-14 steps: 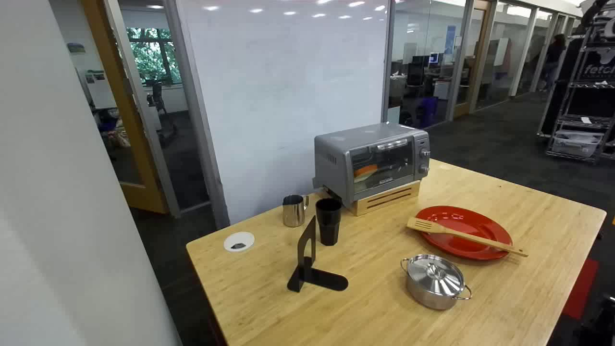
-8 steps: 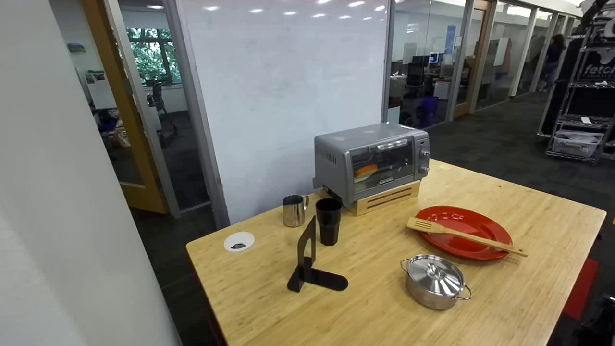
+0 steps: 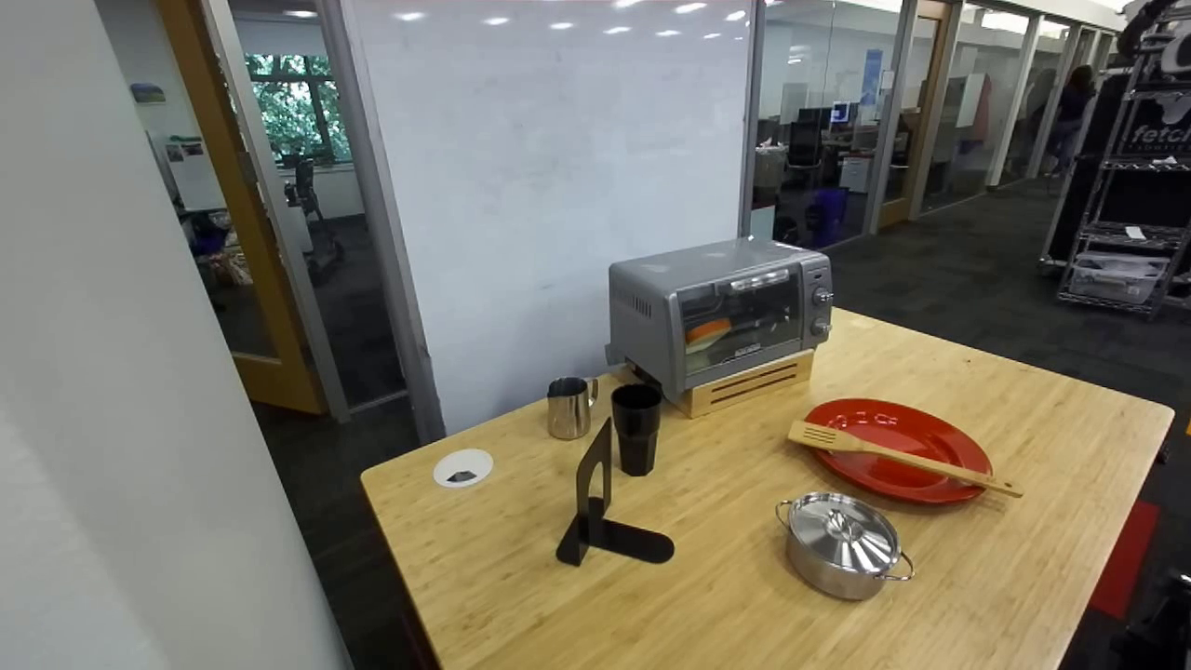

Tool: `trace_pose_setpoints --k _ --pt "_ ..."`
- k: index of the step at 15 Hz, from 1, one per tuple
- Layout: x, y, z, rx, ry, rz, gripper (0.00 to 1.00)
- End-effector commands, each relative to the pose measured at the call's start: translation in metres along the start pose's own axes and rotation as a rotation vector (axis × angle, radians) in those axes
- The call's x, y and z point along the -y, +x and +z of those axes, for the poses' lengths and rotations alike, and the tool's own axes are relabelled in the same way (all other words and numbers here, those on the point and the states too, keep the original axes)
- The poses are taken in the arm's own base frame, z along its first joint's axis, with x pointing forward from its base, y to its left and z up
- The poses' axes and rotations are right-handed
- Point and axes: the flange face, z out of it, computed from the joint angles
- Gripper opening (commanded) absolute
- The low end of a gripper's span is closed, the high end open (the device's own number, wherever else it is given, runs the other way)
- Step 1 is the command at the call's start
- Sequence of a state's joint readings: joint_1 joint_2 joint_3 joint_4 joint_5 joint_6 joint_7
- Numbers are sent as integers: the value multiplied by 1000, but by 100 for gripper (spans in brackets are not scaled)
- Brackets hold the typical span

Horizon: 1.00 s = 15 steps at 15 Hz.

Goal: Move the black to the right side of the table

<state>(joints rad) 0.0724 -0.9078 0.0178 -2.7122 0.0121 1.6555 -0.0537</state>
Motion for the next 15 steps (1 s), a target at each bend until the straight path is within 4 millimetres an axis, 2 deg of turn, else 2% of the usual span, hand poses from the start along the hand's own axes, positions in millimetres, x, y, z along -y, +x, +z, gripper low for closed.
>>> trace_pose_setpoints --k 1,6,12,15 --pt "-20 40 6 -24 18 23 100" --pt "-44 109 -2 -96 26 67 100" --pt "-47 203 -28 -114 9 109 100" --pt "-46 248 -32 -106 1 151 100"
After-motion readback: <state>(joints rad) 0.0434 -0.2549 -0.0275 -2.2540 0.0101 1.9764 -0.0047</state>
